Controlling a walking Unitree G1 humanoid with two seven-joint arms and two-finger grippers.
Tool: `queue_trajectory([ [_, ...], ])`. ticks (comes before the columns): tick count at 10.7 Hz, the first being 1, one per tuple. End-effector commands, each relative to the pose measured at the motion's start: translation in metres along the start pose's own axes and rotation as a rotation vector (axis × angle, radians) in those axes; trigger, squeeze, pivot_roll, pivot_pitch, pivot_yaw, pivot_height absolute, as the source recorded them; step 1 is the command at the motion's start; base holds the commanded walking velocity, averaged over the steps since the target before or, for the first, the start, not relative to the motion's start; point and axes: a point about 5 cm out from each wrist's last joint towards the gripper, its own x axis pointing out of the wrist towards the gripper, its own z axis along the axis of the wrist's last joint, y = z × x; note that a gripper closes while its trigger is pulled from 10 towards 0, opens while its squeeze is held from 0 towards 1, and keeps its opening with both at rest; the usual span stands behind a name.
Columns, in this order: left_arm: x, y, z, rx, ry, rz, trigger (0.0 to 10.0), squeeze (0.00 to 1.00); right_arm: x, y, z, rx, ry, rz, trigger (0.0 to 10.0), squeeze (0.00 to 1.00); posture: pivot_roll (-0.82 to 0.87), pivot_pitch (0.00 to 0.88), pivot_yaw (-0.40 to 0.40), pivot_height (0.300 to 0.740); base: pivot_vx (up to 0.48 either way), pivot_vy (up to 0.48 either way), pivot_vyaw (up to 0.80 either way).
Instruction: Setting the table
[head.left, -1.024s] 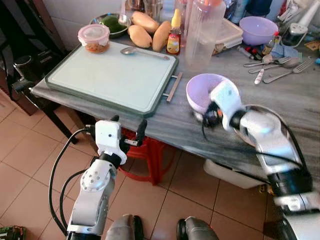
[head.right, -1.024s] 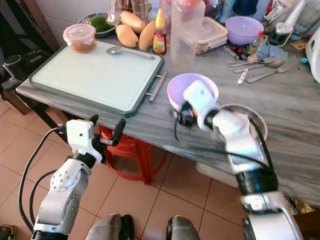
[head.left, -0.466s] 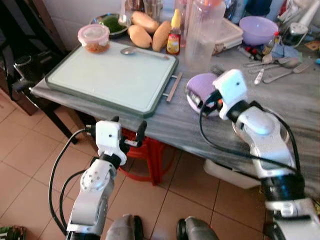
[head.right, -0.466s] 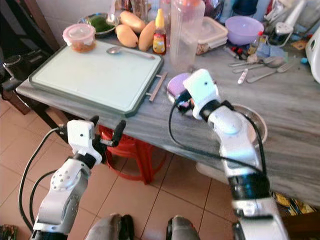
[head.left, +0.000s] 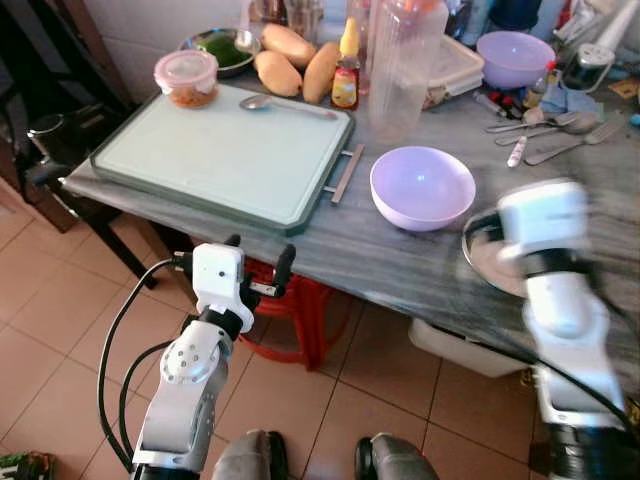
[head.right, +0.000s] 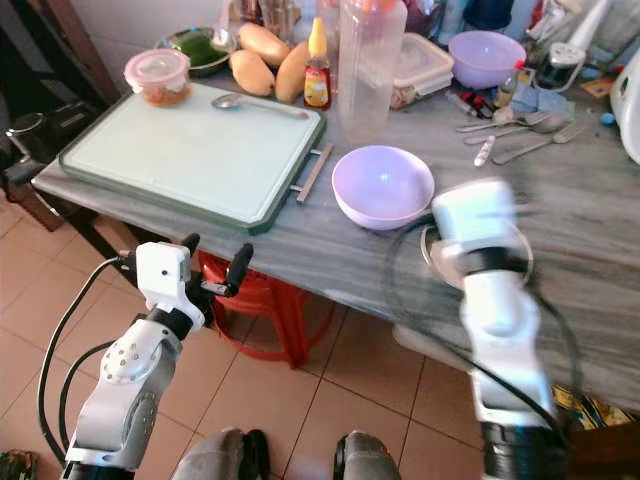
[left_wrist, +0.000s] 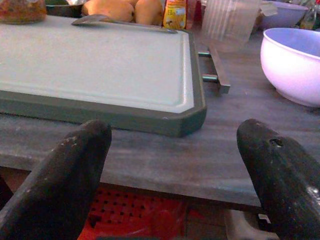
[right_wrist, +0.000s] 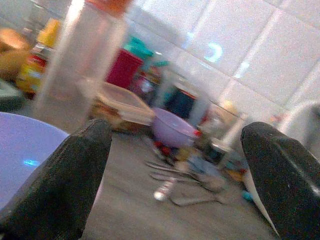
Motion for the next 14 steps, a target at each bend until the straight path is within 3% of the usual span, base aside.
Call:
queue_trajectory([
  [1, 0.001, -0.001, 0.002, 0.006, -0.006, -0.003, 10.0, 0.0, -0.004, -0.002, -0.005, -0.003, 0.035, -0.01, 10.0, 0.52, -0.07, 0.127, 0.057, 0.74, 0.0, 0.0, 0.0],
  [2, 0.001, 0.001, 0.005, 0.003, -0.023, 0.026, 10.0, 0.0, -0.005, -0.009, -0.012, 0.024, 0.074, -0.044, 10.0, 0.0, -0.07, 0.132, 0.058, 0.74, 0.0, 0.0, 0.0],
  [4, -0.002, 0.002, 0.004, 0.005, -0.018, 0.023, 10.0, 0.0, -0.005, -0.021, -0.034, 0.064, 0.226, -0.137, 10.0, 0.0, -0.06, 0.137, 0.055, 0.74, 0.0, 0.0, 0.0],
  [7, -0.013, -0.001, 0.001, -0.036, 0.002, -0.048, 10.0, 0.0, -0.008, -0.017, -0.057, 0.128, 0.389, -0.122, 10.0, 0.0, -0.05, 0.153, 0.054, 0.74, 0.0, 0.0, 0.0],
  [9, -0.024, -0.006, -0.004, -0.077, 0.042, -0.141, 10.0, 0.0, -0.011, 0.0, -0.07, 0.215, 0.503, -0.025, 10.0, 0.0, -0.05, 0.169, 0.043, 0.74, 0.0, 0.0, 0.0],
  [14, -0.027, -0.01, -0.003, -0.093, 0.049, -0.15, 10.0, 0.0, -0.017, 0.022, -0.07, 0.271, 0.575, 0.132, 10.0, 0.0, -0.05, 0.177, 0.03, 0.74, 0.0, 0.0, 0.0],
])
